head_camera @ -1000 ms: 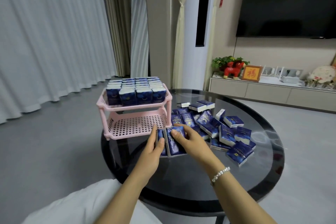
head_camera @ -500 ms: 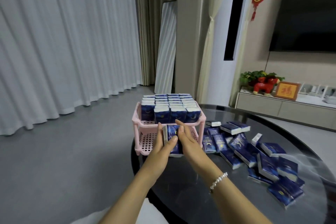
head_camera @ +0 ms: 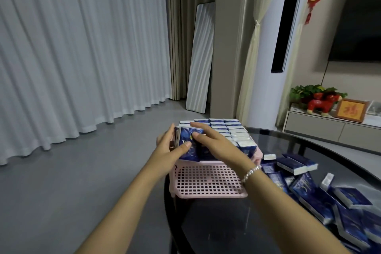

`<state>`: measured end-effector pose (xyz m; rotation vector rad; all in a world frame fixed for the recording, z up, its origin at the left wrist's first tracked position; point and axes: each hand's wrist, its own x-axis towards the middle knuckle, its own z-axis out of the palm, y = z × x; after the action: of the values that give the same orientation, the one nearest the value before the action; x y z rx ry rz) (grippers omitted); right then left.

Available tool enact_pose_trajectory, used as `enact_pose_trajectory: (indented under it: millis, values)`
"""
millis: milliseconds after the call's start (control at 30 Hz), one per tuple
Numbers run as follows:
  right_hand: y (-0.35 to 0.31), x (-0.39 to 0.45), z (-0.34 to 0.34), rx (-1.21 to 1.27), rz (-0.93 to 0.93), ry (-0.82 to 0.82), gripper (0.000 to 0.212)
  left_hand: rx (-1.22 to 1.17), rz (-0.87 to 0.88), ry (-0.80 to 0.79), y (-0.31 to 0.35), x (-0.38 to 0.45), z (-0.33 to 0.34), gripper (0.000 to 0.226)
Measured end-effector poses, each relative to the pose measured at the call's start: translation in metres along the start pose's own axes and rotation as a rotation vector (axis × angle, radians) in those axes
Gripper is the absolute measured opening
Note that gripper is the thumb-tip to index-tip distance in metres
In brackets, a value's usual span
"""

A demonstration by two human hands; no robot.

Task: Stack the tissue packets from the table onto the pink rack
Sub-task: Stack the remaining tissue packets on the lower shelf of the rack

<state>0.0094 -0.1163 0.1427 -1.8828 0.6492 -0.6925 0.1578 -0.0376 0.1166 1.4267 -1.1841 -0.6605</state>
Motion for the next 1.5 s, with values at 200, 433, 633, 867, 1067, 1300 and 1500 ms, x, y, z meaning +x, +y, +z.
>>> enact_pose_trajectory:
  millis: [200,433,633,867,1067,1300,1500]
  values:
    - [-0.006,0.041,-0.014,-0.38,-0.002,-0.088,0.05,0.088,-0.04,-0.107,-0.011,0.035,-0.022,0.075]
    - [0.015,0.056,-0.016,-0.583,-0.042,-0.093,0.055,0.235,0.008,-0.128,-0.033,0.05,-0.016,0.072]
    - [0.021,0.06,-0.015,-0.785,-0.069,-0.098,0.056,0.433,0.006,-0.159,-0.035,0.054,-0.011,0.095]
    - [0.029,0.056,-0.013,-0.984,-0.134,-0.101,0.061,0.633,-0.014,-0.311,-0.031,0.056,-0.007,0.096]
    - [0.037,0.048,-0.012,-1.105,-0.199,-0.07,0.051,0.693,0.075,-0.319,-0.037,0.055,-0.008,0.071]
    - [0.031,0.039,-0.013,-1.074,-0.15,-0.098,0.048,0.699,0.05,-0.333,-0.033,0.055,-0.01,0.079]
    - [0.029,0.007,-0.024,-0.878,-0.243,0.18,0.048,0.663,0.273,-0.112,-0.009,0.027,0.007,0.06]
